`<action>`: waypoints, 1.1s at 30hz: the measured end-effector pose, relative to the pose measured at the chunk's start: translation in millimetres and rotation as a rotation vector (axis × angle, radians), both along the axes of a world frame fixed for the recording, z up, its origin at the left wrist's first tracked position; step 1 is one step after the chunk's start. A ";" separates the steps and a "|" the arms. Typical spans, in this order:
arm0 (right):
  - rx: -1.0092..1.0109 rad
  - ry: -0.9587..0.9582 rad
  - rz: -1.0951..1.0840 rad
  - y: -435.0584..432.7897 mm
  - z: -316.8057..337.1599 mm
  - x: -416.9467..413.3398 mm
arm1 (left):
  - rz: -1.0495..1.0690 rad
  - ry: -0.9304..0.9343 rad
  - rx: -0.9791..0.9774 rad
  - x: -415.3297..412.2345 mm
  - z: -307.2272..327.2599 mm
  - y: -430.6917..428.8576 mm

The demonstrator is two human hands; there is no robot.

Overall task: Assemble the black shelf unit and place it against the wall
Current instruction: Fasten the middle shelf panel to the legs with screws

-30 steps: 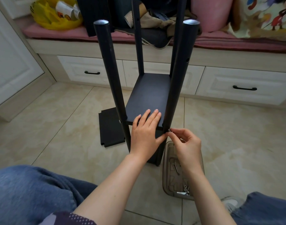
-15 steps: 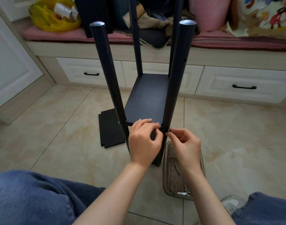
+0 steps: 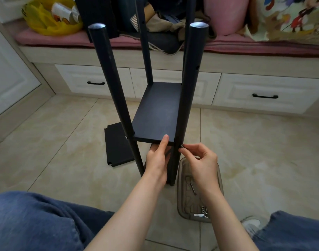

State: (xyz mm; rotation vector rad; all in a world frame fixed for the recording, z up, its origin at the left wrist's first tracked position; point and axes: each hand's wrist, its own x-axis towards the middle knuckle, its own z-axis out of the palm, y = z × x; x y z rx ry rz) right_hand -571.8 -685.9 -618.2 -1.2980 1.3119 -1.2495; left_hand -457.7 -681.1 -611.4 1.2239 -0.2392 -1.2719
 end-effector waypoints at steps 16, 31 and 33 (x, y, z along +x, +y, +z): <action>-0.027 0.048 -0.033 1.1 0.7 1.5 | -0.088 -0.086 -0.078 -0.4 6.2 2.8; -0.006 -0.095 -0.042 3.2 1.1 3.6 | -0.077 -0.088 -0.112 -1.6 2.1 2.9; 0.005 -0.135 -0.045 4.2 0.2 3.8 | -0.071 -0.085 -0.106 -1.9 1.7 2.3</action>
